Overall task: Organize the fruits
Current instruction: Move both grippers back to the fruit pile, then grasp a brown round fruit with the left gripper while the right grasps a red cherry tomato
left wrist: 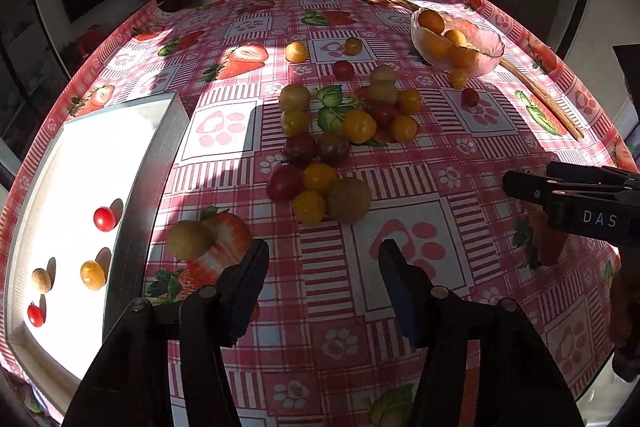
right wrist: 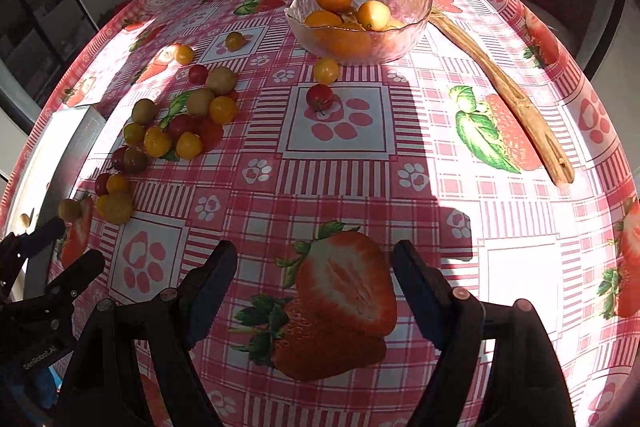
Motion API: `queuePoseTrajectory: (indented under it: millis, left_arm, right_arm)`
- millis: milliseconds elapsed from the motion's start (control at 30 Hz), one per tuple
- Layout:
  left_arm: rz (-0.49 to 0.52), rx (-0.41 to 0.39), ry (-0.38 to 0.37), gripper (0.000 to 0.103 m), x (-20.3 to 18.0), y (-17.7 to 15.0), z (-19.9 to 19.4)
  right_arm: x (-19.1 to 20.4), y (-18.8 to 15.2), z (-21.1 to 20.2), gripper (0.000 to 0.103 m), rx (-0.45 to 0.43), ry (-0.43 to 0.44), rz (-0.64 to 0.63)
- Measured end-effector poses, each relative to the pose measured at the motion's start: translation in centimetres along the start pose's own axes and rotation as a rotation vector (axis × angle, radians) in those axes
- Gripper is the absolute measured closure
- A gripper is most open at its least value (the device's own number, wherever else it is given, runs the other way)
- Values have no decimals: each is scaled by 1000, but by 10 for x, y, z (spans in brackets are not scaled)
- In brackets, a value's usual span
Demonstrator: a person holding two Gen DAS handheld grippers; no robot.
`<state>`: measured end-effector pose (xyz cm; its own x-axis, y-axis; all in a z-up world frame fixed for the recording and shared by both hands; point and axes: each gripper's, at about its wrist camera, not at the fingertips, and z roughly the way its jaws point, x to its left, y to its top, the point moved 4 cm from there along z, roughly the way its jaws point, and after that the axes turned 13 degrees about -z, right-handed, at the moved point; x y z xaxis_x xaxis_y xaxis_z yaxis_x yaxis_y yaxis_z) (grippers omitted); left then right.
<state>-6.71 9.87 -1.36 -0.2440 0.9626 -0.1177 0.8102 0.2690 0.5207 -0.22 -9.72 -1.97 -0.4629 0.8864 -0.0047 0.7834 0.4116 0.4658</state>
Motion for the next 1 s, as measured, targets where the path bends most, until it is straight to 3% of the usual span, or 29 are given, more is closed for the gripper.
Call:
queuePoseTrajectory:
  millis: [167, 500, 600, 633, 700, 767, 833, 1000]
  left_arm:
    - [-42, 21, 8, 44, -10, 2, 18]
    - [-80, -30, 37, 44, -19, 22, 31]
    - [-77, -41, 31, 51, -19, 23, 31]
    - [-71, -45, 28, 59, -20, 23, 31]
    - [-70, -43, 23, 59, -19, 23, 30]
    - [-72, -42, 13, 60, -19, 23, 30]
    - [-70, -41, 2, 60, -18, 20, 28]
    - [-59, -36, -12, 60, -19, 9, 21]
  right_arm:
    - [-10, 15, 7, 24, -31, 2, 6]
    - [-16, 60, 33, 37, -84, -31, 3]
    - [-15, 69, 38, 41, -92, -55, -11]
    - [-14, 71, 39, 45, -94, -62, -16]
    - [-13, 75, 41, 57, -100, -80, -27]
    - [-14, 78, 42, 78, -103, -92, -29]
    - [-18, 78, 41, 84, -107, -70, -9]
    - [-20, 63, 32, 83, -110, -14, 13]
